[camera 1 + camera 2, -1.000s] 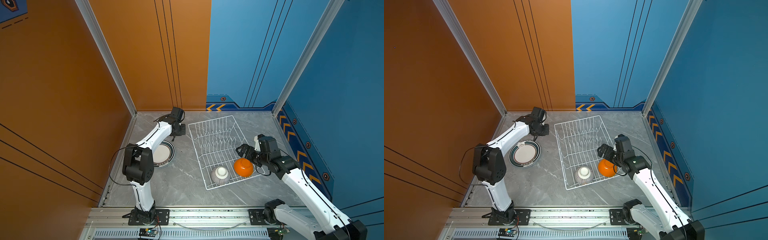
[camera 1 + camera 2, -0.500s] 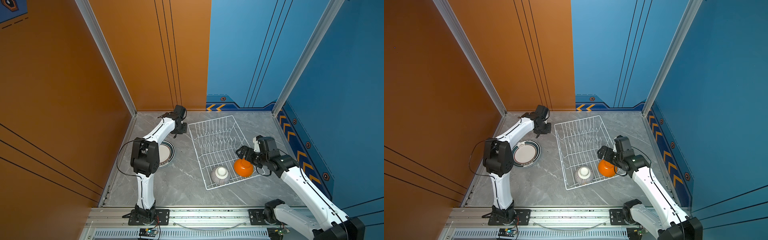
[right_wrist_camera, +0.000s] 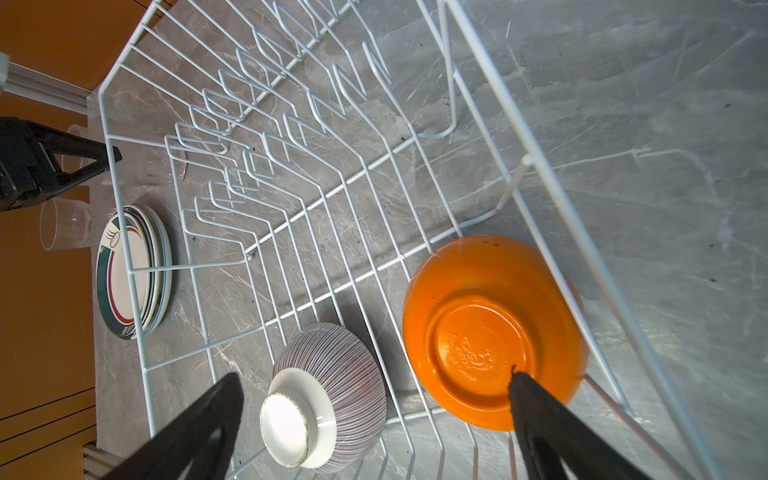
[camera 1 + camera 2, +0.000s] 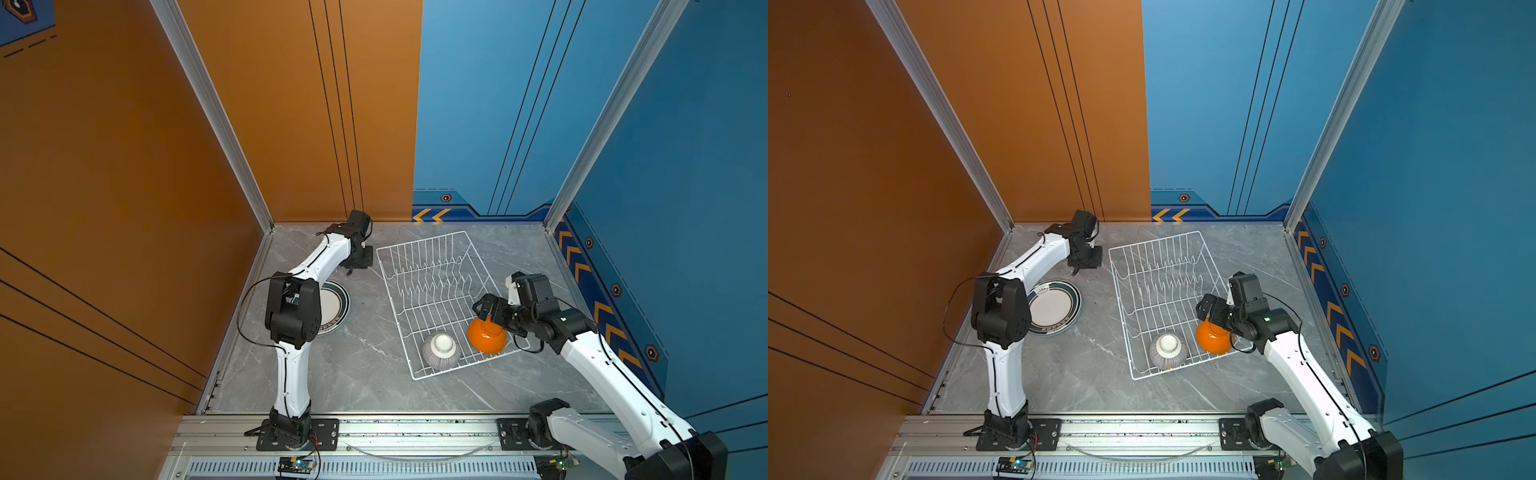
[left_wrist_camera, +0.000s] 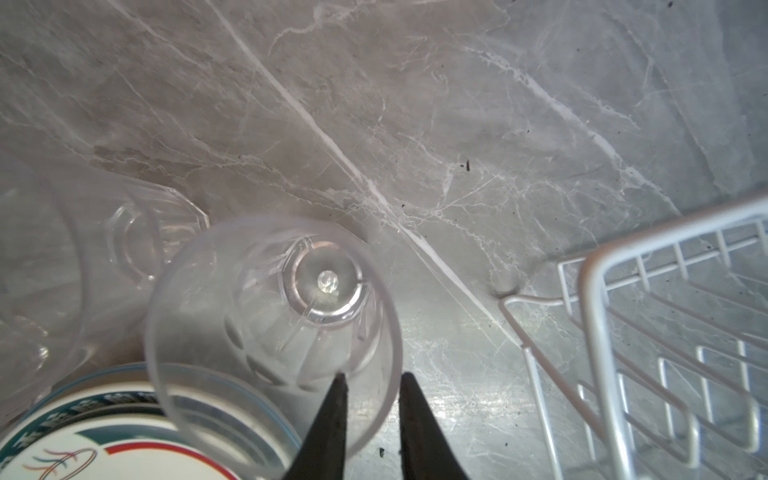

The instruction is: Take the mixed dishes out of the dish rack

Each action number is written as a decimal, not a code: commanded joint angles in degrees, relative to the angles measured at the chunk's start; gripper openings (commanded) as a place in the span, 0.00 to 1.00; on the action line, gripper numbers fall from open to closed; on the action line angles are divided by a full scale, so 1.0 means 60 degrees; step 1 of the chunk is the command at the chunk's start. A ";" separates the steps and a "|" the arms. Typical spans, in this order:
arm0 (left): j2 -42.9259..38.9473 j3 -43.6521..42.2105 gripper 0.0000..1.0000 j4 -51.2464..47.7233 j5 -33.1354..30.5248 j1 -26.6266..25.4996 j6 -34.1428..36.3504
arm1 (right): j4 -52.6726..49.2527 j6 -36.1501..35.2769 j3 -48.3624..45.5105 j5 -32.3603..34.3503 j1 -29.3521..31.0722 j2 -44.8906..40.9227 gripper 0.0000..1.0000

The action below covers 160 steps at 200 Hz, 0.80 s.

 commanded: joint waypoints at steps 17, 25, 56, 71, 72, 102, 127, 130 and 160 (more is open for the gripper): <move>-0.0103 0.0084 0.50 -0.0233 0.0405 0.0107 -0.0135 | -0.0338 -0.0433 0.0033 0.0091 -0.0049 -0.0129 1.00; -0.0218 0.0026 0.58 -0.0229 0.0465 0.0123 -0.0223 | -0.0386 -0.0510 0.0033 0.0064 -0.0030 -0.0129 1.00; -0.0842 -0.0281 0.80 -0.0236 0.0635 0.0154 -0.0559 | -0.0606 -0.0895 0.0033 -0.0157 0.0031 -0.0071 1.00; -0.1226 -0.0499 0.92 -0.0212 0.0607 0.0132 -0.0680 | -0.0771 -0.1086 0.0088 -0.0214 0.0094 0.0022 1.00; -0.1257 -0.0514 0.94 -0.0210 0.0607 0.0142 -0.0685 | -0.0782 -0.1100 0.0090 -0.0231 0.0103 0.0027 1.00; -0.2110 -0.1077 0.98 -0.0218 0.0611 0.0011 -0.0901 | -0.1052 -0.1379 0.0307 -0.0364 0.0449 0.0134 1.00; -0.2925 -0.1625 0.98 -0.0210 0.0238 -0.0302 -0.0999 | -0.1157 -0.1529 0.0482 -0.0342 0.0766 0.0170 1.00; -0.2999 -0.1697 0.98 -0.0204 0.0176 -0.0346 -0.1021 | -0.1179 -0.1537 0.0519 -0.0350 0.0794 0.0195 1.00; -0.3902 -0.2383 0.98 -0.0204 -0.0486 -0.0892 -0.1271 | -0.1389 -0.1549 0.0739 -0.0439 0.1149 0.0469 1.00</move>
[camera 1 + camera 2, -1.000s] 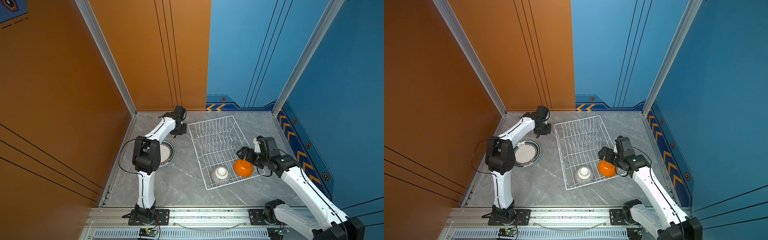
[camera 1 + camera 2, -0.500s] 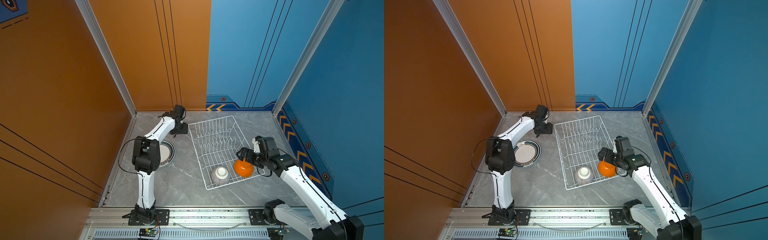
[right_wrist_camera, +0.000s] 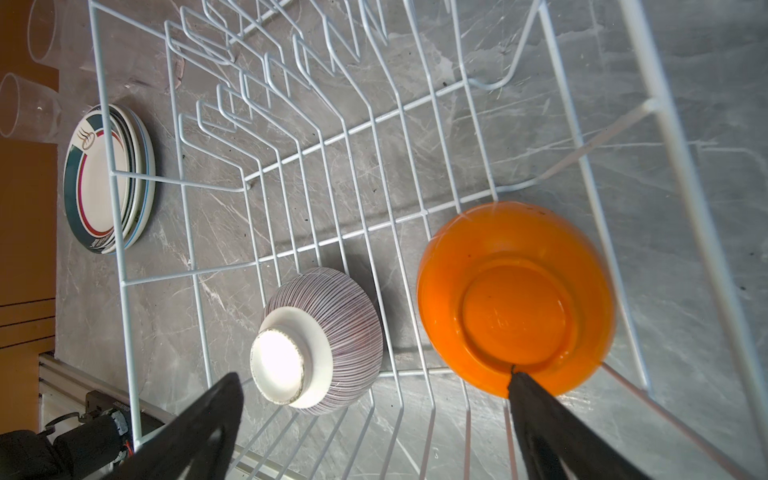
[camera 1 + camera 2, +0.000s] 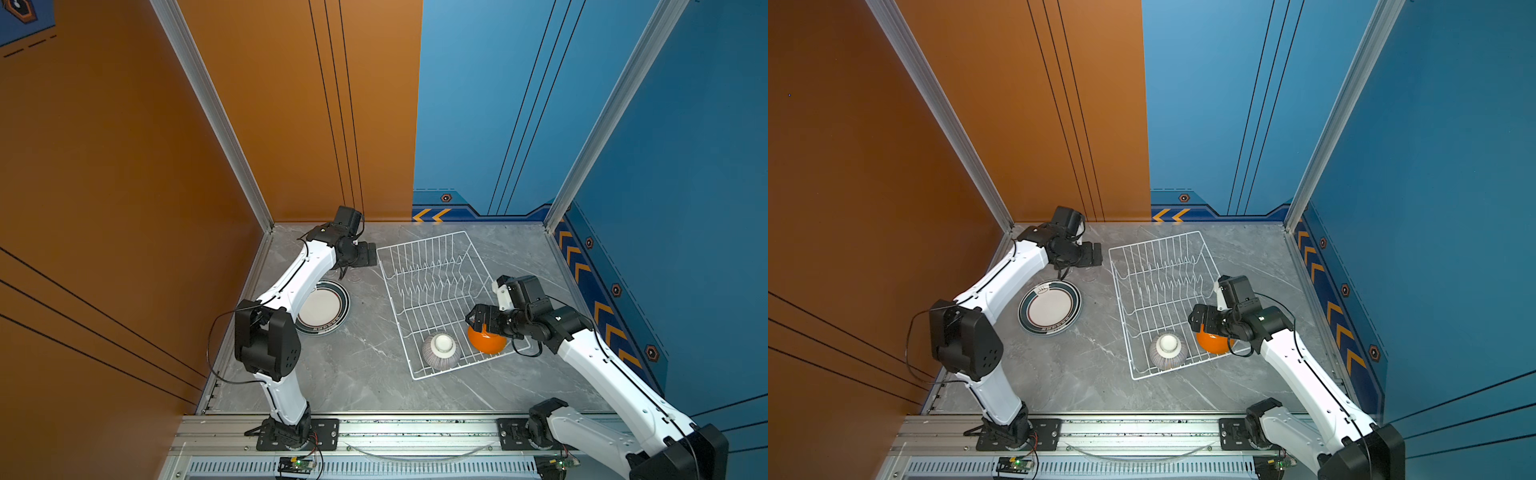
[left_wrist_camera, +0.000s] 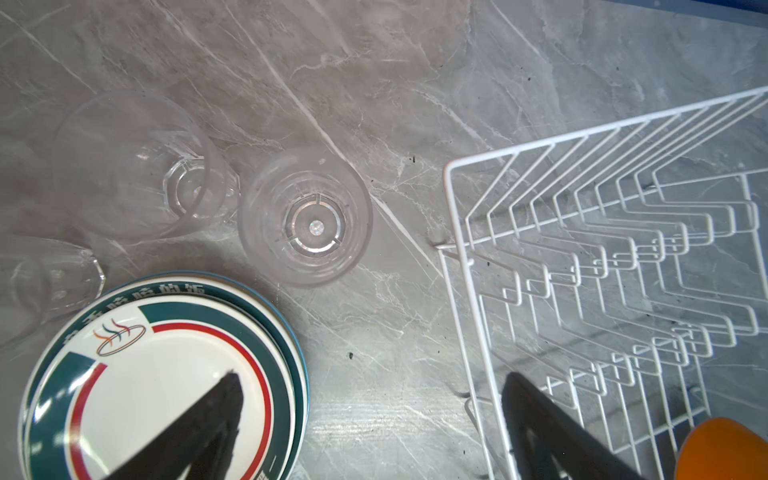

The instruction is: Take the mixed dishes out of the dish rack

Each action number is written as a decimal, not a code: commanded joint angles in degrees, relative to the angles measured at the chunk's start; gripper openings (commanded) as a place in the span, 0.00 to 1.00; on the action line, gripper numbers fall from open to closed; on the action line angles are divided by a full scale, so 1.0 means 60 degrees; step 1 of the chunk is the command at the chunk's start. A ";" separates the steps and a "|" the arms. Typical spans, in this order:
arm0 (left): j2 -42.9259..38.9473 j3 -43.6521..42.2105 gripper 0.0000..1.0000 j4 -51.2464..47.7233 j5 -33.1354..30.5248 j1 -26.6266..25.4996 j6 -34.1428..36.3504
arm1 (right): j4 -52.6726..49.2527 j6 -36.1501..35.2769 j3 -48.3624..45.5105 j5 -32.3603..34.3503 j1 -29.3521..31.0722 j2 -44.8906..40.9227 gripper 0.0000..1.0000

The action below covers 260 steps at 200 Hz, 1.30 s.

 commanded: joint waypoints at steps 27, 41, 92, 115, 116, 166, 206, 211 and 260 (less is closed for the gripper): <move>-0.1466 -0.1096 0.98 -0.0150 -0.2156 -0.1283 -0.0413 | -0.0534 -0.0036 0.0384 -0.0140 0.0825 0.0241 1.00; -0.1886 -0.1375 0.98 -0.0133 -0.2536 -0.1660 -0.0541 | -0.0544 0.0033 0.0343 0.0075 0.1163 0.0255 1.00; -0.3122 -0.2212 0.98 -0.0019 -0.2354 -0.2556 -0.0974 | -0.0354 0.0604 0.0162 0.0998 0.2249 0.0502 0.98; -0.3820 -0.2611 0.98 0.0077 -0.2208 -0.2783 -0.1218 | 0.0221 0.0991 -0.0128 0.1052 0.2530 0.0668 0.97; -0.3861 -0.2637 0.98 0.0081 -0.2201 -0.2796 -0.1215 | 0.0256 0.1014 -0.0147 0.1037 0.2539 0.0682 0.97; -0.5745 -0.4095 0.98 0.1366 -0.1721 -0.2977 -0.1724 | 0.0766 0.1557 -0.0279 0.1572 0.2945 0.1438 0.93; -0.6491 -0.4409 0.98 0.1737 -0.1554 -0.2705 -0.1227 | 0.1099 0.2110 -0.0072 0.1794 0.3524 0.2178 0.92; -0.6482 -0.4393 0.98 0.1726 -0.1488 -0.2633 -0.1128 | 0.1139 0.2168 -0.0051 0.1849 0.3567 0.2252 0.91; -0.5850 -0.4103 0.98 0.1849 -0.0339 -0.1791 -0.0622 | 0.1199 0.2842 0.0168 0.2046 0.3853 0.3048 0.89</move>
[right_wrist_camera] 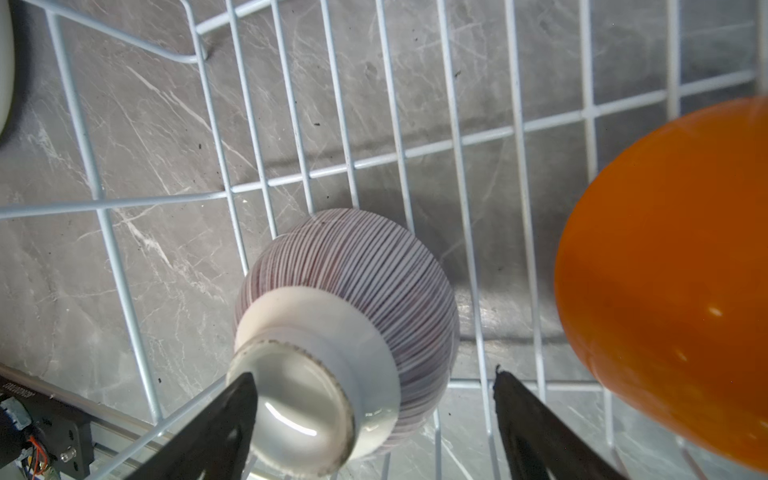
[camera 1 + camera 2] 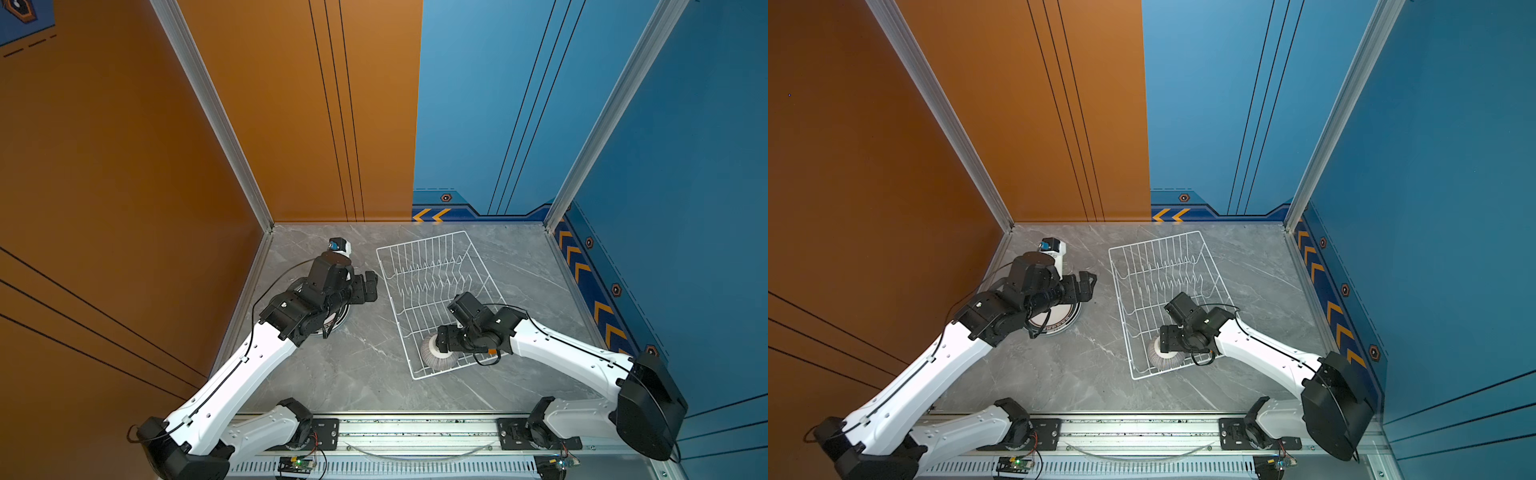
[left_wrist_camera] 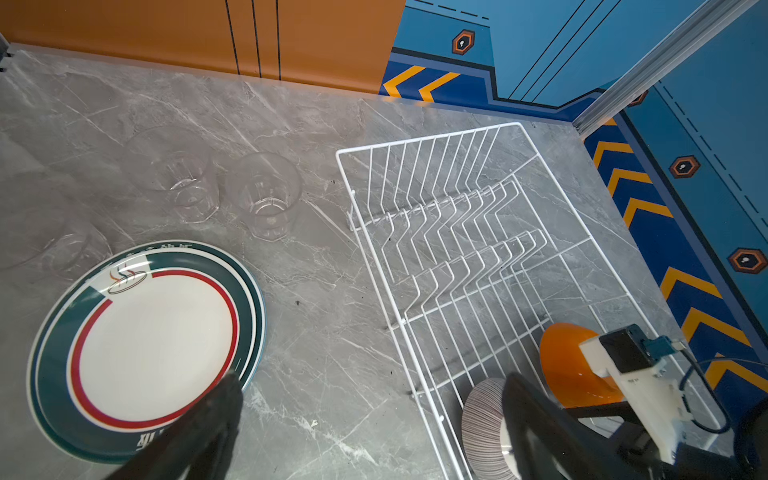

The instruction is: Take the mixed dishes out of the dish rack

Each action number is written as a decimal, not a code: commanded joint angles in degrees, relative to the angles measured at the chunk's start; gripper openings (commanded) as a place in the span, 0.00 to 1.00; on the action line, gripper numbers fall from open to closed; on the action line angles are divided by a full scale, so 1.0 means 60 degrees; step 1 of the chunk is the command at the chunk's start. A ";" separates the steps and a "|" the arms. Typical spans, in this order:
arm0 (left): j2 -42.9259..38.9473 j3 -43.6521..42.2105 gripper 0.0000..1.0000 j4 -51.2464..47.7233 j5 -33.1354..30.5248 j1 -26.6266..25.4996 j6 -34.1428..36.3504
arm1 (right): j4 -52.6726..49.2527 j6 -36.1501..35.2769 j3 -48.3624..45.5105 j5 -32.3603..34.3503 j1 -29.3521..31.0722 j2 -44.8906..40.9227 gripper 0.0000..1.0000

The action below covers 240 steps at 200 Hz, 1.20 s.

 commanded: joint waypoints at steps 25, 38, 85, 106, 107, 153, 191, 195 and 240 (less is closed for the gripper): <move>0.0626 -0.0140 0.98 0.0790 0.1401 0.0622 0.0433 | 0.0139 0.0617 0.0313 0.0538 0.0138 0.0486 0.89; 0.0750 -0.0301 0.98 0.1040 0.1655 0.0779 0.0368 | 0.0220 0.0706 0.0334 0.0580 0.0127 0.0549 0.89; 0.1177 -0.0363 0.98 0.1281 0.2508 0.1203 0.0331 | 0.0870 0.1226 0.0226 0.1053 -0.0331 0.0649 0.88; 0.1254 -0.0323 0.98 0.1291 0.2661 0.1295 0.0360 | 0.1486 0.1324 0.0264 0.0669 -0.0859 0.0852 0.87; 0.1255 -0.0323 0.98 0.1290 0.2658 0.1299 0.0359 | 0.1501 0.1324 0.0277 0.0660 -0.0882 0.0869 0.87; 0.1370 -0.0362 0.98 0.1312 0.2916 0.1348 0.0210 | 0.1874 0.0990 0.1275 0.0094 -0.1562 0.2110 0.87; 0.1348 -0.0496 0.98 0.1353 0.3294 0.1318 -0.0077 | 0.2182 0.0929 0.1713 -0.0390 -0.1747 0.2757 0.91; 0.1332 -0.0531 0.98 0.1374 0.3327 0.1319 -0.0101 | 0.2182 0.0947 0.1706 -0.0403 -0.1745 0.2806 0.92; 0.1050 -0.0697 0.98 0.1405 0.3292 0.1318 -0.0213 | 0.2923 0.1271 0.1270 -0.0754 -0.1769 0.2949 0.92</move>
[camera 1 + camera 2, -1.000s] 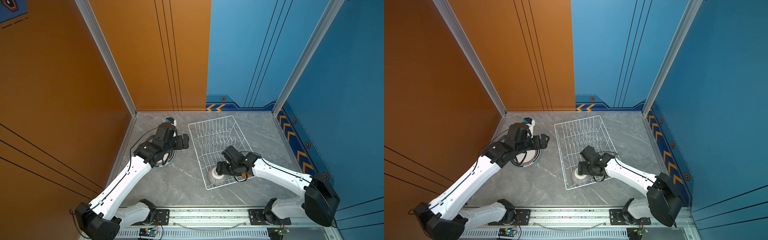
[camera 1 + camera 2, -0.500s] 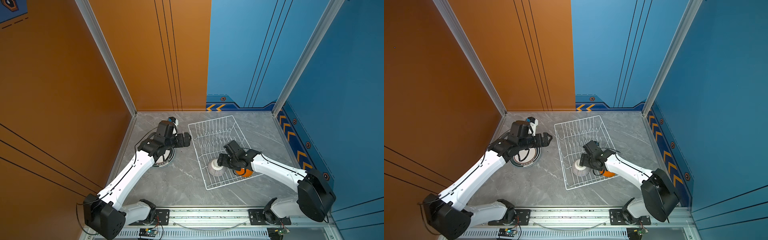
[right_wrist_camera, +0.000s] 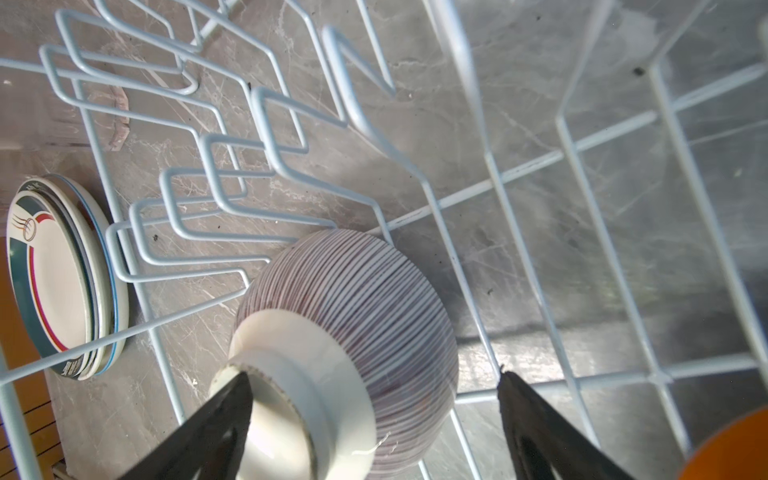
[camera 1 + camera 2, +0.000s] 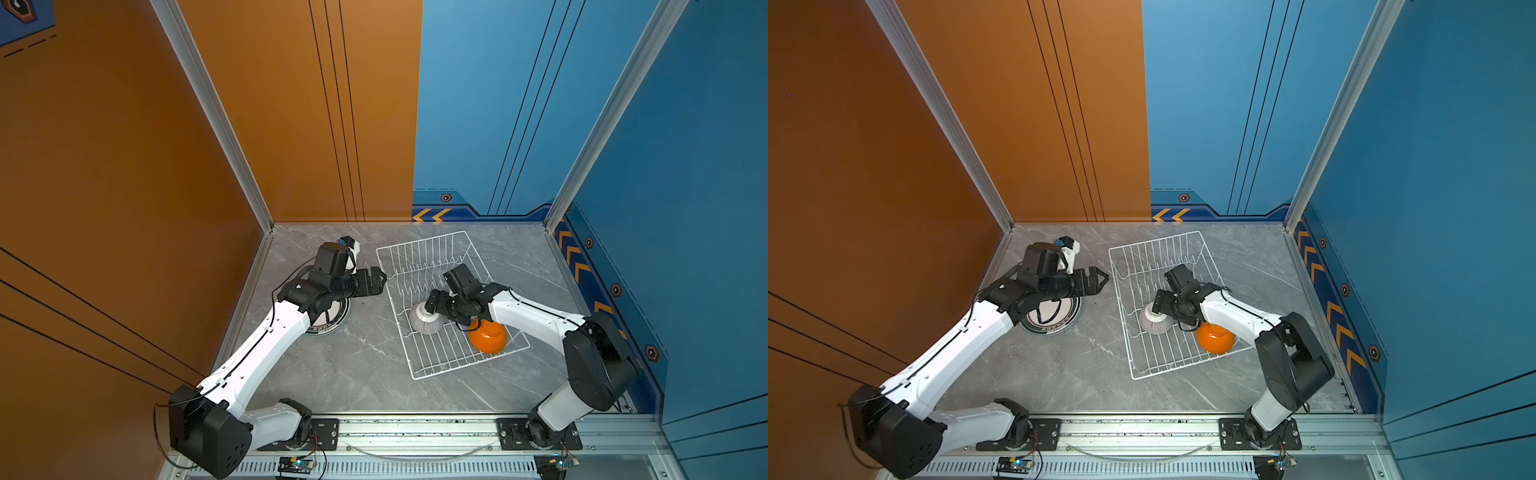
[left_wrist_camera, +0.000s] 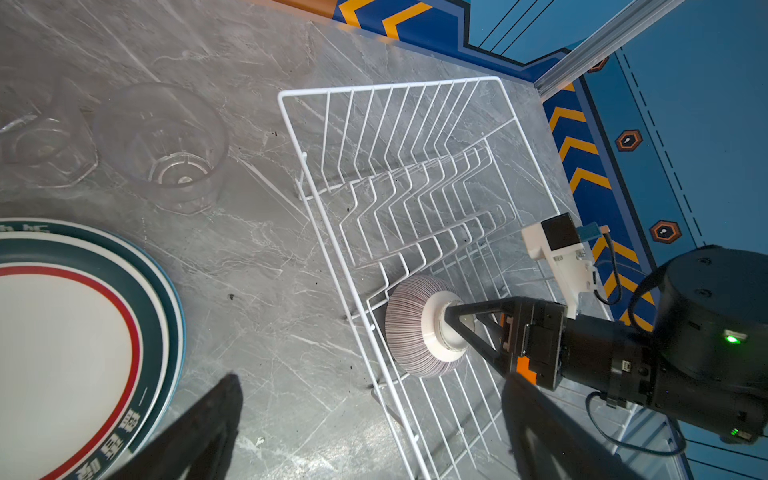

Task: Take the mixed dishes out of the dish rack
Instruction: 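Grasp the rim of the striped bowl with the right gripper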

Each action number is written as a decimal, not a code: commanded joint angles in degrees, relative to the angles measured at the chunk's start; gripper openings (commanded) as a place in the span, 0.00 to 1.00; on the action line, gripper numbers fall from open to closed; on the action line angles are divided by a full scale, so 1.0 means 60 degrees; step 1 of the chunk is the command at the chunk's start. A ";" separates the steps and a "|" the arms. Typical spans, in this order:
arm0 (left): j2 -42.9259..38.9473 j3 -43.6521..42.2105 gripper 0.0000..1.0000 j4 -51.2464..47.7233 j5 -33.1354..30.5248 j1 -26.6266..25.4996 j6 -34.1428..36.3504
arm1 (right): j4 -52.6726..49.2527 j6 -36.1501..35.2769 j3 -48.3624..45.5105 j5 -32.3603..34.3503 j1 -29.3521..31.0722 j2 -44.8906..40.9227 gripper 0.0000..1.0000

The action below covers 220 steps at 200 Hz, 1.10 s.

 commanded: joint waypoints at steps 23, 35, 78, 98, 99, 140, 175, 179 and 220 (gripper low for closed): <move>-0.0270 -0.0112 0.98 0.0123 0.0202 0.0072 -0.0131 | 0.0831 0.0421 -0.0551 -0.0113 -0.0059 0.0375 0.88; -0.0219 -0.0081 0.98 0.0129 0.0244 0.0073 -0.0148 | 0.1124 0.0552 -0.0760 -0.0190 -0.0068 0.0406 0.87; 0.0044 0.0031 0.98 0.0123 0.0555 0.0076 -0.0239 | 0.1428 0.0665 -0.1121 -0.0065 -0.0137 0.0531 0.81; 0.0090 0.0045 0.98 0.0123 0.0634 0.0072 -0.0284 | 0.1438 0.0740 -0.1231 0.0136 -0.0192 0.0517 0.79; 0.0086 0.0052 0.98 0.0123 0.0637 0.0072 -0.0287 | 0.1445 0.0740 -0.1237 0.0157 -0.0199 0.0514 0.78; 0.0057 0.0033 0.98 0.0116 0.0600 0.0072 -0.0392 | 0.1525 0.0741 -0.1390 0.0215 -0.0383 0.0509 0.77; -0.0015 -0.0041 0.98 0.0152 0.0570 0.0072 -0.0505 | 0.1623 0.0777 -0.1415 -0.0004 -0.0372 0.0715 0.76; -0.0006 -0.0047 0.98 0.0148 0.0569 0.0073 -0.0521 | 0.1615 0.0783 -0.1418 0.0011 -0.0375 0.0725 0.76; 0.0009 -0.0116 0.98 0.0229 0.0603 0.0072 -0.0613 | 0.1872 0.1074 -0.1865 0.0145 -0.0354 0.0767 0.81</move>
